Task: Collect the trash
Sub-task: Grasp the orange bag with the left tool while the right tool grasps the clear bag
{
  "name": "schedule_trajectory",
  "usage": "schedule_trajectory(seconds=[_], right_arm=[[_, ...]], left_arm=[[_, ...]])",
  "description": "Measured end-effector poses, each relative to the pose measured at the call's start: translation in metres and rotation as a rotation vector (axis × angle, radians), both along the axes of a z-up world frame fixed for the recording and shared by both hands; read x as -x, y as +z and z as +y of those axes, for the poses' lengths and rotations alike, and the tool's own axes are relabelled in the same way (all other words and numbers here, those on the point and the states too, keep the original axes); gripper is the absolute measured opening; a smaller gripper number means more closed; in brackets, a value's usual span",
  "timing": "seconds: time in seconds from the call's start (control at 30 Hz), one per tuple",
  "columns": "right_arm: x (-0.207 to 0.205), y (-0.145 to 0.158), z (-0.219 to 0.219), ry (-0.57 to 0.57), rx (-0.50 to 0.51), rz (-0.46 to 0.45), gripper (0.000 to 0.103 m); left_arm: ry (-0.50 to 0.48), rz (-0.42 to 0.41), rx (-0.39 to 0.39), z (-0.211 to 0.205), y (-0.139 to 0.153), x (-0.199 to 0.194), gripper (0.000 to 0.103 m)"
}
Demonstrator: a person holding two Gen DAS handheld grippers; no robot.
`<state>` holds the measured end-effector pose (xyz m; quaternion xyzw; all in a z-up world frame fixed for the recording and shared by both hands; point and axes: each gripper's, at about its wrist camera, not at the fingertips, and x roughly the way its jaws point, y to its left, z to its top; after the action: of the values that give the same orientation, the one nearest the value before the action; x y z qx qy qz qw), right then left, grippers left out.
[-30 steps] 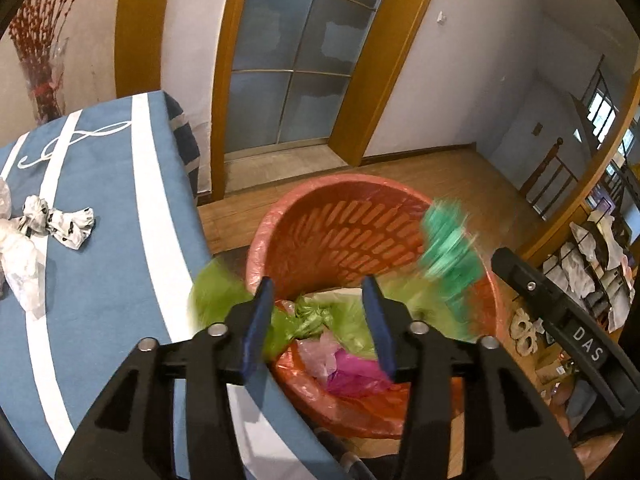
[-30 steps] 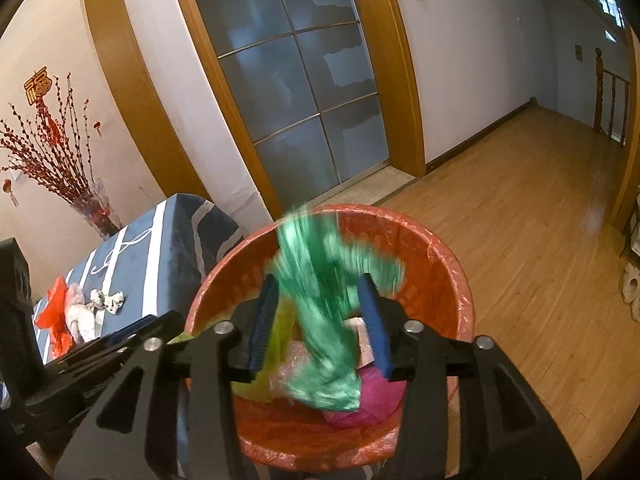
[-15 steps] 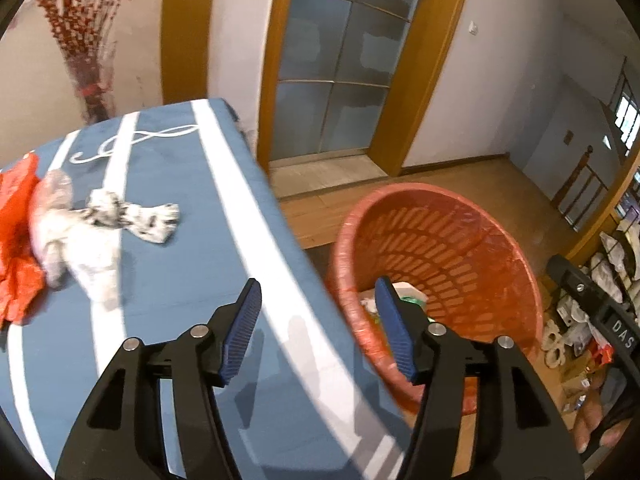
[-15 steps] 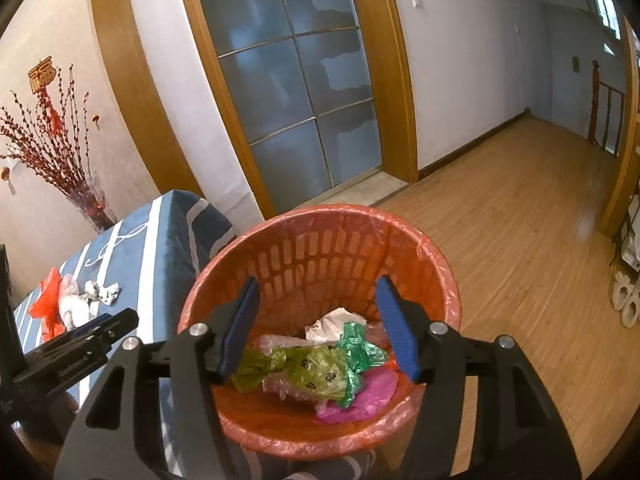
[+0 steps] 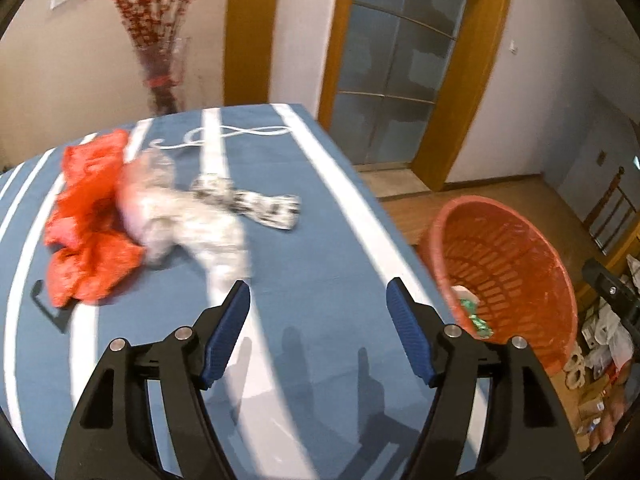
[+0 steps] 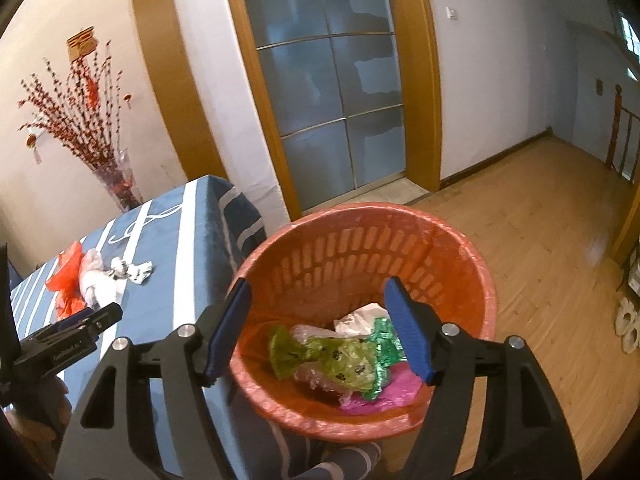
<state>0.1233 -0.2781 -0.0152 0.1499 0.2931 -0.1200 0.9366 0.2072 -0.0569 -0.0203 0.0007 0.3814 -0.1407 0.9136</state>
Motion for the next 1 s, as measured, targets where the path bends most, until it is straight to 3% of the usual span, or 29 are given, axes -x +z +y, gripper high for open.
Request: schedule_trajectory(seconds=[0.27,0.47,0.87,1.0], right_arm=[[-0.013,0.0,0.04,0.099,0.01,0.009,0.069],[-0.026,-0.003,0.07,0.165,0.018,0.022,0.069],[-0.051,-0.007,0.109,0.242,0.047,0.046,0.069],[-0.055,-0.007,0.119,0.264,0.055,0.05,0.069]], left_arm=[[0.189,-0.04,-0.027,0.082,0.008,-0.009,0.07],[0.351,-0.016,-0.039,0.14,0.001,-0.035,0.07],[0.411,0.094,-0.02,0.168,-0.023,-0.096,0.07],[0.391,0.104,-0.016,0.173,-0.027,-0.093,0.049]])
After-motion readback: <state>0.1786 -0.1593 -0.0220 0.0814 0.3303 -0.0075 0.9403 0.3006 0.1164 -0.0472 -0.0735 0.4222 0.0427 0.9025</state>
